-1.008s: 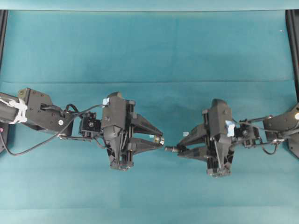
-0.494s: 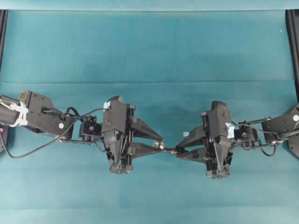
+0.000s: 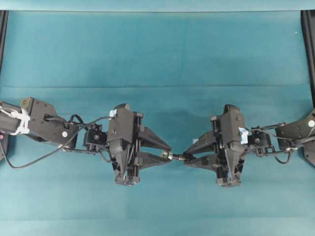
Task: Insert the washer onto the shaft with both hands.
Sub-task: 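Bring the washer toward the shaft tip, aligning the hole, then push the washer with the left gripper onto the shaft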
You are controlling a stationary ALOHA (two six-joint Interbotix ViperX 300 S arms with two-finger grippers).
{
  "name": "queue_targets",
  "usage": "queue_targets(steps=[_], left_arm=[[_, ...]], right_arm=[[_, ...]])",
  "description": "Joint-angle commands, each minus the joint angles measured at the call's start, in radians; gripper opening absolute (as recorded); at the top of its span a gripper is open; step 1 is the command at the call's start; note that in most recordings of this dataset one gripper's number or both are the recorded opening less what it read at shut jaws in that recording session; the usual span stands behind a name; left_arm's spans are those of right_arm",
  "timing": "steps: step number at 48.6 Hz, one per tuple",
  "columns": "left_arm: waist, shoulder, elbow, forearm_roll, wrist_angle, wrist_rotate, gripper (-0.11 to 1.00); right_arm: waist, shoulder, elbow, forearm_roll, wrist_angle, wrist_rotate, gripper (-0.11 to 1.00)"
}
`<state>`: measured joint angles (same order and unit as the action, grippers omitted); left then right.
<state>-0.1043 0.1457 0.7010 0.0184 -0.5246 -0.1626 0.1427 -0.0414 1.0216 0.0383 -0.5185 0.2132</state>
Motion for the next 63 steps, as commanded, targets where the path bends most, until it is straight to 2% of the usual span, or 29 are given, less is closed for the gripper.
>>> queue_targets(steps=[1, 50, 63], left_arm=[[-0.003, -0.003, -0.017, 0.002, -0.011, -0.002, 0.35], [-0.003, 0.051, -0.072, 0.002, 0.02, 0.0, 0.35], [-0.003, 0.077, -0.115, 0.002, 0.041, 0.008, 0.36]], right_arm=[[0.0, -0.006, -0.015, 0.002, -0.018, 0.011, 0.0], [-0.005, -0.002, -0.025, 0.002, -0.034, 0.011, 0.0], [-0.006, 0.002, -0.032, 0.002, -0.034, 0.009, 0.0]])
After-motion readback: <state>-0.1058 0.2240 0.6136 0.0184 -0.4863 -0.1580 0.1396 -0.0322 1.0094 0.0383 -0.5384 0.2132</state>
